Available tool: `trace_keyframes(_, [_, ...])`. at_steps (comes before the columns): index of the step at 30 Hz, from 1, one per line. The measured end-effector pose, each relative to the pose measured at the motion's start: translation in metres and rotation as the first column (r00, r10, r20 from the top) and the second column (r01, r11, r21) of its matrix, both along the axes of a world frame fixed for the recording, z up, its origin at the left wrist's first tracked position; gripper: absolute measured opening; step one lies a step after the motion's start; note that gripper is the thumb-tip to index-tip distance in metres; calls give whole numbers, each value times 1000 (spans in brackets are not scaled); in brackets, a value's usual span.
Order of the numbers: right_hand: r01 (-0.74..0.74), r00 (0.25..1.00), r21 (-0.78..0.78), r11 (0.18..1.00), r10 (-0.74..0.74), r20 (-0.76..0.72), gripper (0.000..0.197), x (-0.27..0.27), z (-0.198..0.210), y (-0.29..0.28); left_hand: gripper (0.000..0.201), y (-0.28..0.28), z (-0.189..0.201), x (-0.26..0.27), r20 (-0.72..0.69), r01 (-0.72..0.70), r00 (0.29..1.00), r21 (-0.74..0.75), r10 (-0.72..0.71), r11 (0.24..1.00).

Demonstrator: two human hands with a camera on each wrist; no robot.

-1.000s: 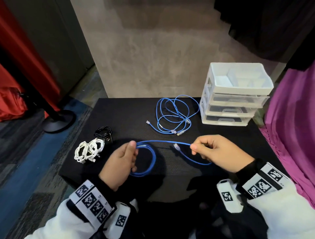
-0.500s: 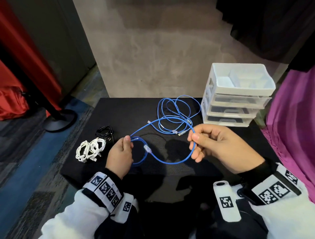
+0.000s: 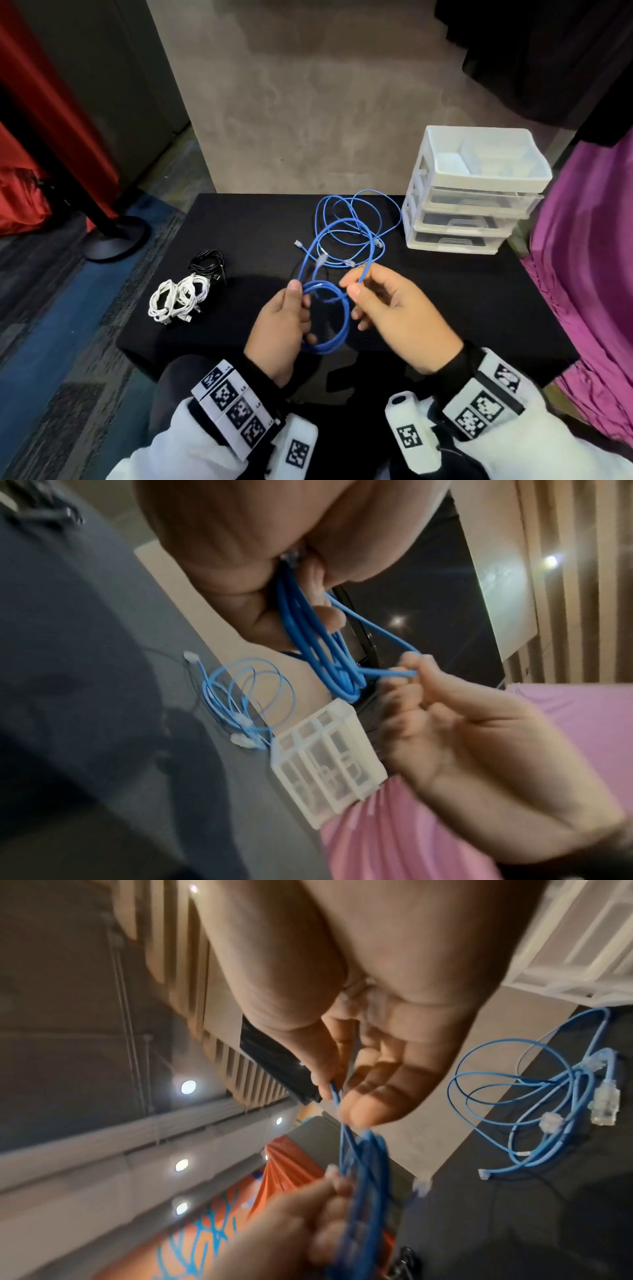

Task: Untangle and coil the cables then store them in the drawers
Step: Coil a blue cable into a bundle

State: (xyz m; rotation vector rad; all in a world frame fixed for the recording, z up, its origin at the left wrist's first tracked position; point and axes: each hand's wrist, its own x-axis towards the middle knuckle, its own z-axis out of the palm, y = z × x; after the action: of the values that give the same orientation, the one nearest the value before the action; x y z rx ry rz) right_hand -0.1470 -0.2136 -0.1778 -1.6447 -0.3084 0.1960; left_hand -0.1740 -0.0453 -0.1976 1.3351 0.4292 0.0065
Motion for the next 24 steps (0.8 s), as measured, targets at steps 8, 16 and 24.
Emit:
trace_keyframes(8, [50, 970, 309, 950, 28, -243, 22, -12, -11, 11, 40, -11, 21, -7, -166, 61, 973, -479, -159, 876])
trace_keyframes(16, [21, 944, 402, 915, 114, -309, 32, -12, -10, 9, 42, -9, 23, -13, -206, 55, 960, -518, -188, 854])
trace_keyframes(24, [-38, 985, 94, 995, 53, -162, 51, -11, -13, 4, 41, -2, 26, -13, -180, 76, 958, -593, -224, 802])
